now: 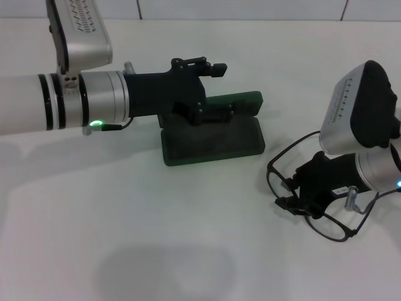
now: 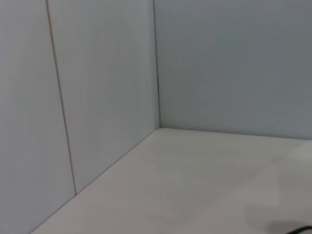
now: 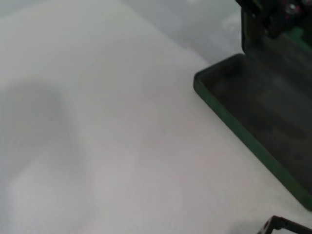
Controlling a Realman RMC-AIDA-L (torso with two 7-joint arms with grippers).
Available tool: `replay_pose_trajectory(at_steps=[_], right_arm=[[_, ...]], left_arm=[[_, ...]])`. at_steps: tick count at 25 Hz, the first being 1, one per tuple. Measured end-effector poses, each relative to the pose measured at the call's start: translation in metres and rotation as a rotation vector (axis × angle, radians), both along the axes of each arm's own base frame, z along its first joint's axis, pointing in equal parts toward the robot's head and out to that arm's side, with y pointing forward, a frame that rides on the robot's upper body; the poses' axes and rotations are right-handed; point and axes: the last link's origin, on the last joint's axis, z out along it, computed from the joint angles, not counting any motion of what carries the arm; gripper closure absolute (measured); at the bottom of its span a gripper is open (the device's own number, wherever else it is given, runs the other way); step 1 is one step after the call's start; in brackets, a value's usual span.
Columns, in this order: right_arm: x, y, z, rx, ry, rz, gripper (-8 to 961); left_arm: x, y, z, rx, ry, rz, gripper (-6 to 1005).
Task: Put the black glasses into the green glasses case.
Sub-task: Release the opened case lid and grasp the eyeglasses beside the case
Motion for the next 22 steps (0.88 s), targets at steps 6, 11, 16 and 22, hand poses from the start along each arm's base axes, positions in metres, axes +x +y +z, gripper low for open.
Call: replay_pose_trajectory(at_steps=[6,11,16,22], right_arm=[[-0.0011,-0.0025,0.0013,-0.017,-0.026,-0.003,609],[-0.0034,-0.0012,0.0025,-0.013,-0.028,-0.010,581],[-0.0022,0.0012,0.0048,0.004,-0.069,-0.038,553],[-0.0021,0.0004,0.0048,0.001,-0.081,-0.050,548]], left_arm=[[-0.0006,0.0001,-0.0023,-0.011,0.029,-0.009,213],[-0.0004,0.0005,-0.0033,-0.017,0.040,-0.011,213],[-0.0017,0.0023,-0.0030,-0.006,0.046,-0.003,213],[-0.0014,0.0036,-0.0029,-0.001,0.050,-0.003,213]])
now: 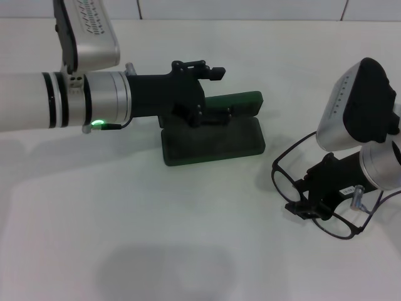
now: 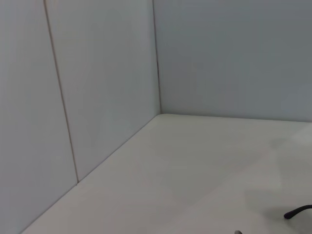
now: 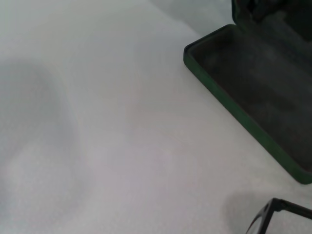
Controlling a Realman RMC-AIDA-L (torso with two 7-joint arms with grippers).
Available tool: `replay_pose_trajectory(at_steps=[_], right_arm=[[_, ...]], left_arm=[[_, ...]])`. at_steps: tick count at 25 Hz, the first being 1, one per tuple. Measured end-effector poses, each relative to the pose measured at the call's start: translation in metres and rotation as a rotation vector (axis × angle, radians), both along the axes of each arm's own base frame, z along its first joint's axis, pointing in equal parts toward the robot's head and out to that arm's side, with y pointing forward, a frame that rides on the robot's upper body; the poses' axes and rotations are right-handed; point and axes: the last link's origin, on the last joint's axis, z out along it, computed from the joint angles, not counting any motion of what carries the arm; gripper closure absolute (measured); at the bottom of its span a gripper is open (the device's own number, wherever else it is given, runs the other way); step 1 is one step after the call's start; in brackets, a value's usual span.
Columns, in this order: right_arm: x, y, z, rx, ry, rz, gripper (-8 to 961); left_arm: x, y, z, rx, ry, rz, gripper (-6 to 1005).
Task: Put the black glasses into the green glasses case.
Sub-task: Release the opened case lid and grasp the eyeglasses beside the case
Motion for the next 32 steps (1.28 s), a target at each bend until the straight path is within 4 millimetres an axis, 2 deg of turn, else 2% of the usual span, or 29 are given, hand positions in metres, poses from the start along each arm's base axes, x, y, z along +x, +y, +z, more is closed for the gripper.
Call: replay_pose_trajectory(at_steps=[9,26,32], right_arm=[[0.0039,-0.0047,0.0010,-0.031,-0.028,-0.013,547],[0.0049,-0.0062,-0.0004,-0.033,-0.041,0.002,632],[0.0028,-0.0082,-0.0006,-0.043,-0.045,0.015,723]], left_arm=[[0.0030,0.0018,-0.0014,-0.004,0.014,-0.013,213],[0.0023,0.0028,-0.0014,0.005,0.019,-0.014,213],[-0.0007,0.0011,-0.0016,0.006,0.020,-0.006,213]])
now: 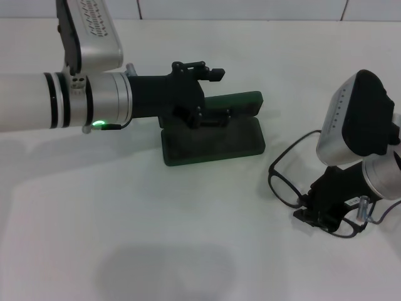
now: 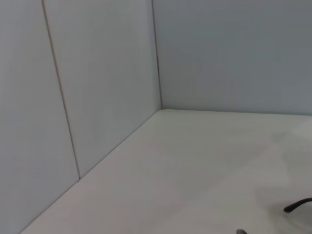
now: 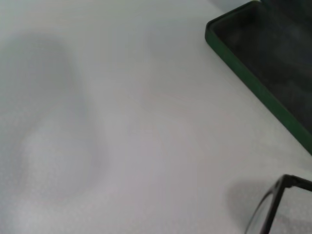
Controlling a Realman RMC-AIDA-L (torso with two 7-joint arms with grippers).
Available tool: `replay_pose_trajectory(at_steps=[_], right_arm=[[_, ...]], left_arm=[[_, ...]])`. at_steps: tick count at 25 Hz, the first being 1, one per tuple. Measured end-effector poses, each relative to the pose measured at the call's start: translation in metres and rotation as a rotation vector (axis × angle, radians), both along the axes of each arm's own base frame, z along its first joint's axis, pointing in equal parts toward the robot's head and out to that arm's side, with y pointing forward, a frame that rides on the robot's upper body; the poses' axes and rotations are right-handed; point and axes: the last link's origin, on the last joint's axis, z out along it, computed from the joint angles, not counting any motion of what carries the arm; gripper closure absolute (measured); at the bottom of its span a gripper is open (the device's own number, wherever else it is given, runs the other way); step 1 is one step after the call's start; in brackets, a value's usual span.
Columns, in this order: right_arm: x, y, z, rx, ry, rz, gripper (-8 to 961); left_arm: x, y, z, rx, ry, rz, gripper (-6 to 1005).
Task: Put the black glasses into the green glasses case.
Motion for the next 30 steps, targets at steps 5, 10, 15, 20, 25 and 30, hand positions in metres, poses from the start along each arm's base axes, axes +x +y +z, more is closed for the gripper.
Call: replay_pose_trajectory(at_steps=[5,10,15,20,25,30], right_arm=[[-0.004,-0.001,0.005,0.000,0.002,0.014,771],[-0.003,0.003,0.023,0.027,0.028,0.006,822],[0.000,0.007,0.041,0.066,0.096,0.006,846],[0.002,0.005,0.055,0.077,0.189,0.051,846],[0.003,-0.002,0.063,0.065,0.312,0.153,846],[0.015,-0.009,0.065,0.060,0.538,0.339,846]], left_arm=[[-0.001,-0.001,0.000,-0.001,-0.003,0.009,213],[-0.001,-0.001,0.002,0.000,-0.028,0.021,213],[0.003,-0.002,0.011,0.014,-0.103,0.033,213],[0.011,-0.010,0.025,-0.012,-0.211,-0.006,213],[0.013,-0.028,0.048,-0.070,-0.371,-0.066,213],[0.019,-0.040,0.057,-0.151,-0.446,-0.123,213]])
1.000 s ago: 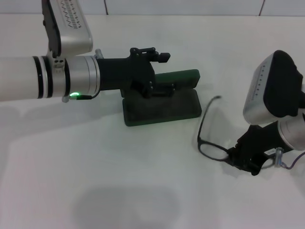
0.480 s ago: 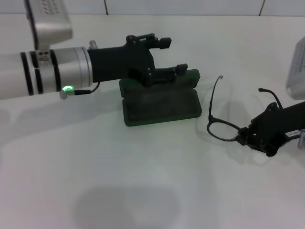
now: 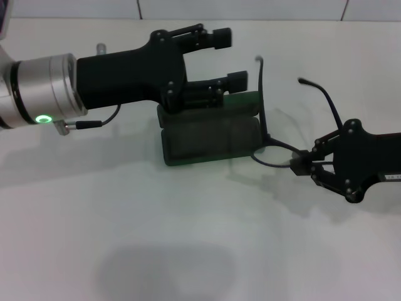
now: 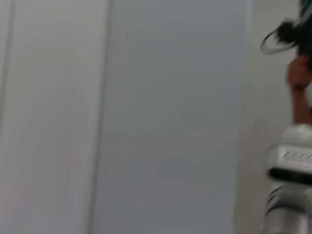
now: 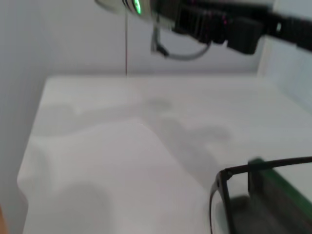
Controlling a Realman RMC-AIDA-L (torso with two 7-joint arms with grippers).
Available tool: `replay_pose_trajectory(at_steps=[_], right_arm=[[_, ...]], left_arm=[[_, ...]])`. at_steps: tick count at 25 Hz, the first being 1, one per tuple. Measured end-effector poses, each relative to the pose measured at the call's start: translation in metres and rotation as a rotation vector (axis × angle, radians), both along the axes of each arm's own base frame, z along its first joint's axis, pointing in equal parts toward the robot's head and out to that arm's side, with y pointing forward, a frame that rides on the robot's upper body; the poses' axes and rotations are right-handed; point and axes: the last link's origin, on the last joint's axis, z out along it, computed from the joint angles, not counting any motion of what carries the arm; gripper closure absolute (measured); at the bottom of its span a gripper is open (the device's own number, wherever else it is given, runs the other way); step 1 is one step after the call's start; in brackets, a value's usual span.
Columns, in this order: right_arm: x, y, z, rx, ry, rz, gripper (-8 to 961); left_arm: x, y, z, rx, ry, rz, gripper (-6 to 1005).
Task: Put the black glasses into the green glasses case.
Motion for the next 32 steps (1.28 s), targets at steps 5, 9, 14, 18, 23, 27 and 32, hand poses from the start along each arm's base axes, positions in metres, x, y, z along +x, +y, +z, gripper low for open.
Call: replay_pose_trajectory(at_steps=[5,9,14,18,23,27,32], right_arm=[[0.021,0.001,-0.003,0.056,0.140,0.069,846],[0.032,0.000,-0.014,0.140,0.262,0.188,846],[0.036,0.001,-0.016,0.231,0.317,0.263,846],[0.038,0.000,-0.018,0.262,0.331,0.300,846],[0.038,0.000,-0.019,0.266,0.334,0.312,846],[0.038,0.000,-0.019,0.269,0.331,0.321,846],[0.039,-0.005,-0.019,0.269,0.323,0.370,846]], left_arm=[[0.016,0.003,-0.002,-0.080,-0.019,-0.018,213],[0.023,0.006,-0.010,-0.162,-0.001,-0.005,213],[0.036,0.009,-0.031,-0.291,0.074,-0.013,213],[0.044,0.009,-0.042,-0.346,0.123,-0.025,213],[0.048,0.007,-0.048,-0.372,0.152,-0.040,213],[0.049,0.006,-0.051,-0.385,0.175,-0.052,213],[0.045,0.011,-0.041,-0.356,0.153,-0.032,213]])
